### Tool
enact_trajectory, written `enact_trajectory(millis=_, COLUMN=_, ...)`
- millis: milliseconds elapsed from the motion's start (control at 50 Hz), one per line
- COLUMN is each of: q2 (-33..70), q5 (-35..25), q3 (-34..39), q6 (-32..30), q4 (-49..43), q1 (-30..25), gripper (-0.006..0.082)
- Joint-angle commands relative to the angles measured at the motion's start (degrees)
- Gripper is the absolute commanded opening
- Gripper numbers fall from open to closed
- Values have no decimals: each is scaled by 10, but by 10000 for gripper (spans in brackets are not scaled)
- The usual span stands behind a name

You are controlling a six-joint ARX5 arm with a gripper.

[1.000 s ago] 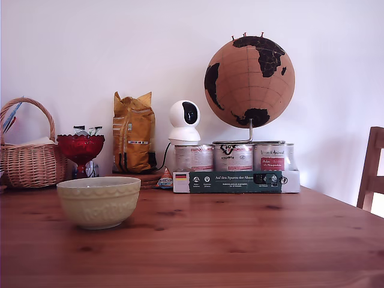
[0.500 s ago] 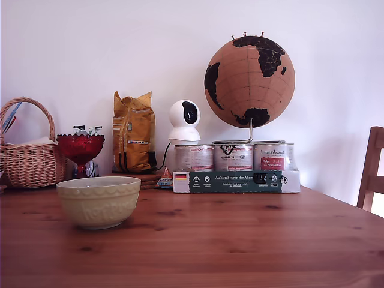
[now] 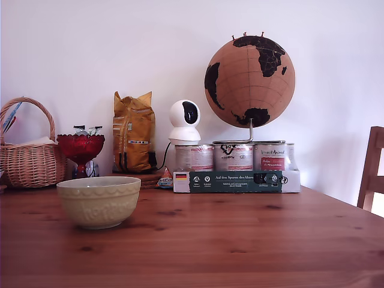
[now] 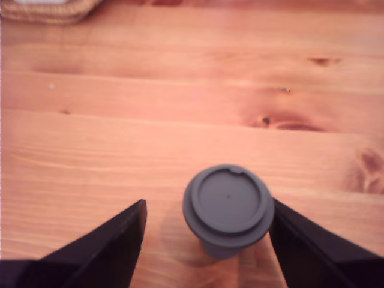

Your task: Pick the grey coffee capsule and place it inside the green bowl

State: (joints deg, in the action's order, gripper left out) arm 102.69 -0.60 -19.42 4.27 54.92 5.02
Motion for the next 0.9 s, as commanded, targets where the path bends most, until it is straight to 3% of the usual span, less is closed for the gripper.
enact_trajectory(millis=0, q2=16, q5=-3, q3=-5, q6=-5, q4=5, q1=2, gripper=575)
enact_trajectory(millis=120, q2=38, q5=-3, q3=-21, q6=-23, q4=4, q1=2, gripper=570)
enact_trajectory(millis=180, q2=45, q5=-4, q3=-27, q6=-28, q4=0, q1=2, gripper=521)
enact_trajectory(millis=360, q2=48, q5=-18, q3=-31, q6=-28, q4=-2, q1=2, gripper=182)
enact_trajectory(millis=420, q2=48, q5=-26, q3=-31, q6=-28, q4=0, q1=2, gripper=125)
enact_trajectory(millis=640, q2=44, q5=-72, q3=-31, q6=23, q4=22, q1=2, gripper=123)
enact_trajectory(millis=880, q2=40, q5=-163, q3=-31, q6=159, q4=139, q1=2, gripper=123)
